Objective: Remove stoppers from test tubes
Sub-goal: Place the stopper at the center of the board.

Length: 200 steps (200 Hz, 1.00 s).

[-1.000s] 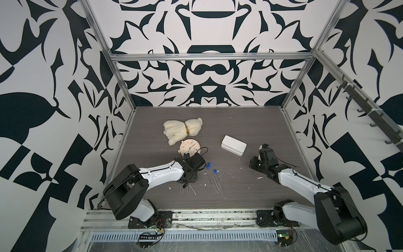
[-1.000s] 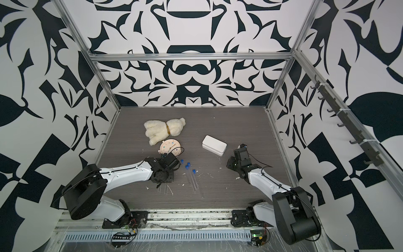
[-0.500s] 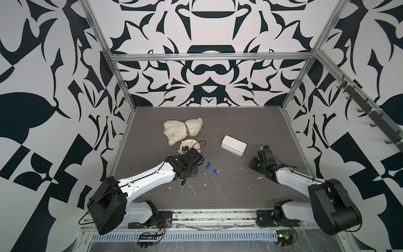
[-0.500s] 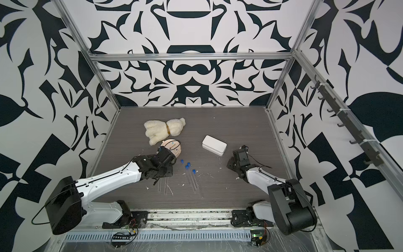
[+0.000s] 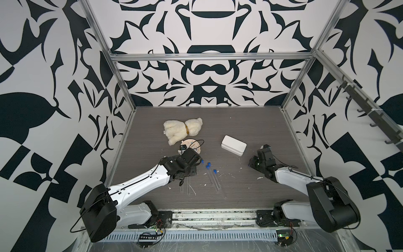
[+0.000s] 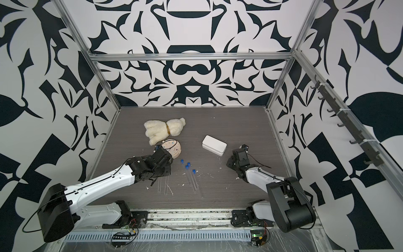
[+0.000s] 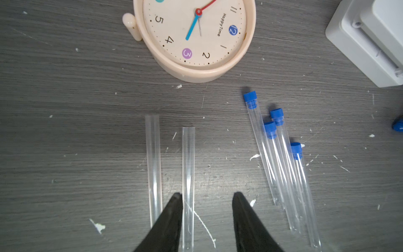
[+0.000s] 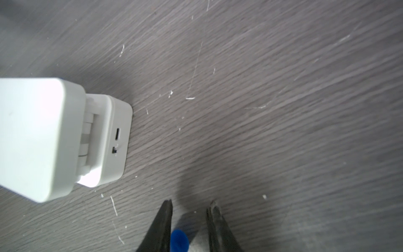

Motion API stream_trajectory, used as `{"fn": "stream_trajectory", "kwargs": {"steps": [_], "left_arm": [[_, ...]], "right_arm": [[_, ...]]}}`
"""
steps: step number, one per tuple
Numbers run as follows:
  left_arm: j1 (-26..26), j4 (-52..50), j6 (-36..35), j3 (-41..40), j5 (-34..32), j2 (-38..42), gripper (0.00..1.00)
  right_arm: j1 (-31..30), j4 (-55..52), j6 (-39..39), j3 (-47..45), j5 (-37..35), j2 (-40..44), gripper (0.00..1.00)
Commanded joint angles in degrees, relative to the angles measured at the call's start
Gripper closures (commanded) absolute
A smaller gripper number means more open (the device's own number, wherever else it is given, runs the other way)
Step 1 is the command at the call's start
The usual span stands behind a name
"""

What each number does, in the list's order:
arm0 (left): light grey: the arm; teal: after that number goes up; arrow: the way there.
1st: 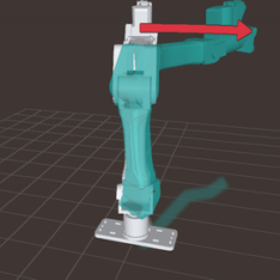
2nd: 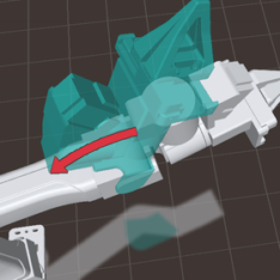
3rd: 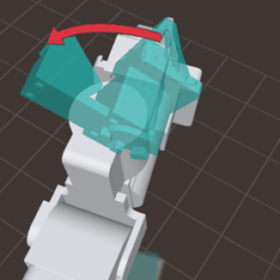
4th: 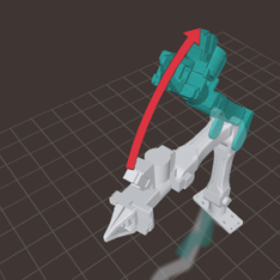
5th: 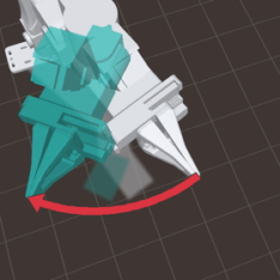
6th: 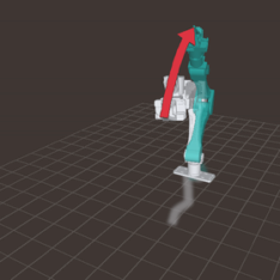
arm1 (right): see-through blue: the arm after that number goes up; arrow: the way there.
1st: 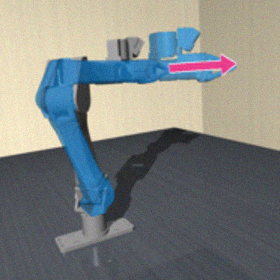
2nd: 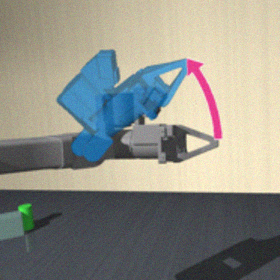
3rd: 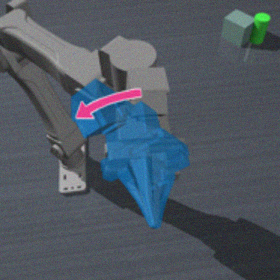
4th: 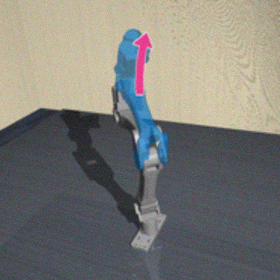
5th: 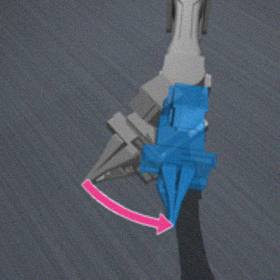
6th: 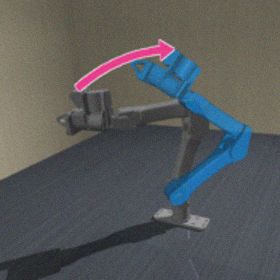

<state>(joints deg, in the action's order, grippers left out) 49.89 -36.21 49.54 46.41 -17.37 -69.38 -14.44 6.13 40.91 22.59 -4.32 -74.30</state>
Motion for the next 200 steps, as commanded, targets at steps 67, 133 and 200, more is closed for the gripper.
{"fn": "stream_trajectory", "kwargs": {"steps": [67, 133, 200], "left_arm": [[0.3, 0.31, -0.19, -1.15, -0.5, 1.13, 0.57], [1.72, -1.68, 0.09, 1.43, -2.31, 2.17, 0.57], [7.01, 0.28, 2.02, 5.4, -1.88, -3.2, 0.58]], "right_arm": [[0.06, -4.87, -1.43, 1.17, -0.31, 3.54, 0.68], [0.11, -15.13, -6.47, 7.15, 1.52, 13.81, 0.66], [0.03, -25.25, -8.56, 12.42, 12.32, 25.92, 0.67]]}}
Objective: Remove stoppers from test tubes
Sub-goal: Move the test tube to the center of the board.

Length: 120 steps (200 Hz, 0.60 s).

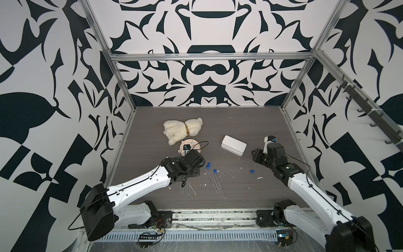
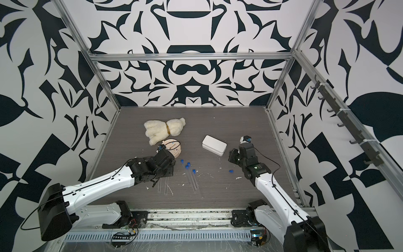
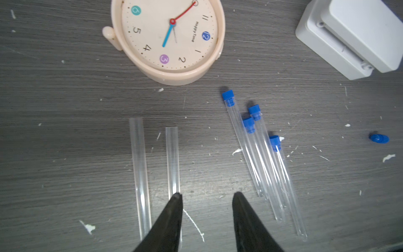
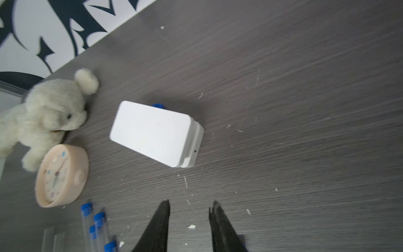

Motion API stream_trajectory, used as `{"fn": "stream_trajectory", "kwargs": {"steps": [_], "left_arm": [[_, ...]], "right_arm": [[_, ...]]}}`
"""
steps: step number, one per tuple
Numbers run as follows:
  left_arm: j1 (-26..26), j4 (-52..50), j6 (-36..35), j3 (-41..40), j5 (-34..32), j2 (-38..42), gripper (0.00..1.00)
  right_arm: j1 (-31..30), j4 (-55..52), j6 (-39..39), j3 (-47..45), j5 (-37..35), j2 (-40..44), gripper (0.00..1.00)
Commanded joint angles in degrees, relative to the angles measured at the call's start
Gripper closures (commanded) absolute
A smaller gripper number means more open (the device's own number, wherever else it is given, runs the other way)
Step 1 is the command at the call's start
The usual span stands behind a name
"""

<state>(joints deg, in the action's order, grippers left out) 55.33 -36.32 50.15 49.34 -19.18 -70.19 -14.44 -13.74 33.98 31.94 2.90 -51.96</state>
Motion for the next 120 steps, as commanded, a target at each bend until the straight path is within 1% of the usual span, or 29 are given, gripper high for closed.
{"fn": "stream_trajectory", "kwargs": {"steps": [1, 7, 52, 84, 120], "left_arm": [[1.68, 0.38, 1.51, 2.58, -0.07, -2.35, 0.58], [2.16, 0.51, 2.11, 3.07, -0.14, -4.52, 0.58], [5.86, 0.97, 6.1, 6.77, 0.2, -12.88, 0.58], [5.95, 0.51, 9.33, 8.01, 0.79, -17.15, 0.59], [5.97, -0.42, 10.49, 9.81, 1.41, -20.89, 0.63]], "right_arm": [[0.02, -5.49, -1.63, 3.09, 5.24, 3.74, 0.67], [0.02, -6.22, -1.63, 3.2, 5.78, 4.74, 0.67], [-0.02, -9.03, -1.45, 3.31, 7.3, 8.46, 0.69], [-0.07, -8.2, -1.2, 2.49, 8.17, 8.79, 0.7], [-0.07, -6.94, -1.19, 1.73, 8.71, 7.76, 0.7]]}}
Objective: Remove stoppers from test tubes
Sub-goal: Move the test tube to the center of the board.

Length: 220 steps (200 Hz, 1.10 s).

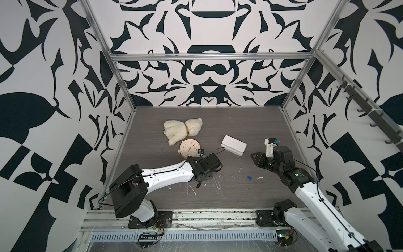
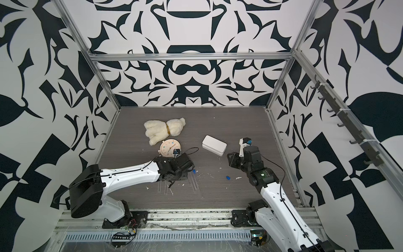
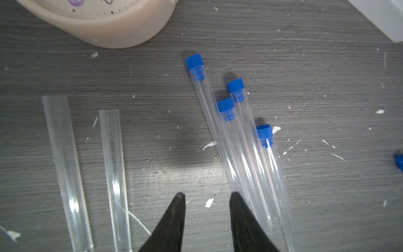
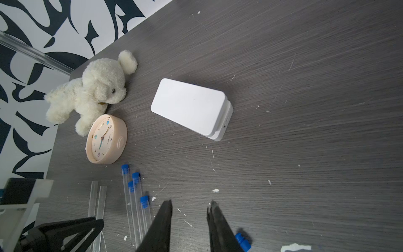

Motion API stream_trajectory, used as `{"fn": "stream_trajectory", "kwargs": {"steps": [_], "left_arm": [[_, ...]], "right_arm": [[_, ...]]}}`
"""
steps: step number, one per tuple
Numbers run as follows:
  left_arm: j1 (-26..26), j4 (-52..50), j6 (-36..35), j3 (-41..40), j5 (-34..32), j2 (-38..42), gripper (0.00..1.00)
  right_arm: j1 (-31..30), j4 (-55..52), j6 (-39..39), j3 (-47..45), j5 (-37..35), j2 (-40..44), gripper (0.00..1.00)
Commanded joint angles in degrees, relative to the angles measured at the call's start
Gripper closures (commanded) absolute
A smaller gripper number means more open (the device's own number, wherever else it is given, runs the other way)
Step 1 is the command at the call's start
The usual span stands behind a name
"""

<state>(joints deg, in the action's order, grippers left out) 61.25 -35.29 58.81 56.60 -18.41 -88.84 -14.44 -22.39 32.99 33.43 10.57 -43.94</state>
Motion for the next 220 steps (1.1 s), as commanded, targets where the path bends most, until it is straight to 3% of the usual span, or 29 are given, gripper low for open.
{"fn": "stream_trajectory", "kwargs": {"steps": [1, 61, 220], "left_arm": [[0.03, -1.49, 1.84, 2.6, 0.7, -2.37, 0.63], [-0.61, -1.78, 1.78, 5.09, 1.98, -7.68, 0.65], [-2.74, -0.02, -0.3, 6.67, 4.42, -12.84, 0.68]], "right_arm": [[-0.07, 1.77, -0.21, 0.19, 1.12, -0.31, 0.7], [-0.07, 2.53, -0.21, -0.3, 1.32, -0.62, 0.7], [-0.07, 3.19, -0.38, -1.39, 0.86, -0.88, 0.71]]}}
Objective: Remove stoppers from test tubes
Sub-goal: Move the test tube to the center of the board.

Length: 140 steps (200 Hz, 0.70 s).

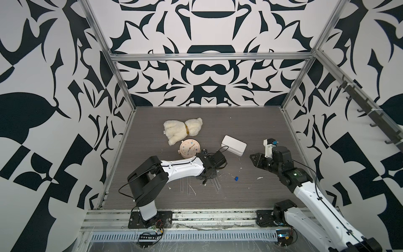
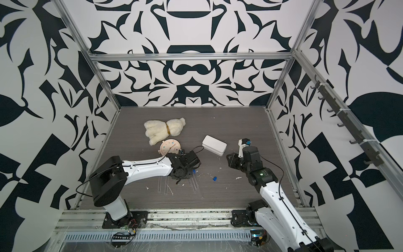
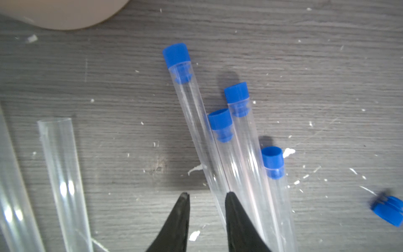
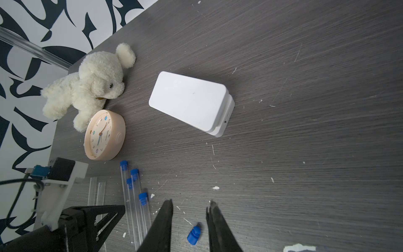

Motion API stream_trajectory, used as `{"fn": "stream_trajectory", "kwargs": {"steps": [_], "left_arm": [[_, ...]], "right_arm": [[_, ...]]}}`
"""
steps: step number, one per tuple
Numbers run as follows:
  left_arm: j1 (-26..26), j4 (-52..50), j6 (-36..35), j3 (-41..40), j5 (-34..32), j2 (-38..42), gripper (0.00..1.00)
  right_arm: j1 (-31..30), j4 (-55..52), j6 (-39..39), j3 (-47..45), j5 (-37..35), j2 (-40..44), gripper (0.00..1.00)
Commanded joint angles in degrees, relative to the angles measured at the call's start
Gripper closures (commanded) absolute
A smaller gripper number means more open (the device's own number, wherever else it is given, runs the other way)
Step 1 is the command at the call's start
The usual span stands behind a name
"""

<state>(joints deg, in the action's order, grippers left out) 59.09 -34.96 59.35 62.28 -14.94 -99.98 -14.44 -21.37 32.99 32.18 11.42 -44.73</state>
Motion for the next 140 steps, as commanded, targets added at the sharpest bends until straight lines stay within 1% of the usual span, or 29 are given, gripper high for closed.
{"fn": "stream_trajectory", "kwargs": {"steps": [1, 117, 140], "left_arm": [[-0.61, -0.36, -0.83, 1.0, 0.95, -1.74, 0.68], [-1.72, -0.63, -1.47, -0.58, 2.1, -2.94, 0.7], [-1.83, -1.36, -1.69, -0.66, 2.08, -2.86, 0.72]], "right_arm": [[-0.07, 2.18, -0.34, -0.17, 0.05, -0.14, 0.71], [-0.07, 3.35, -0.25, -0.94, 0.01, -1.06, 0.71], [-0.04, 3.35, -0.17, -0.96, 0.01, -0.97, 0.71]]}}
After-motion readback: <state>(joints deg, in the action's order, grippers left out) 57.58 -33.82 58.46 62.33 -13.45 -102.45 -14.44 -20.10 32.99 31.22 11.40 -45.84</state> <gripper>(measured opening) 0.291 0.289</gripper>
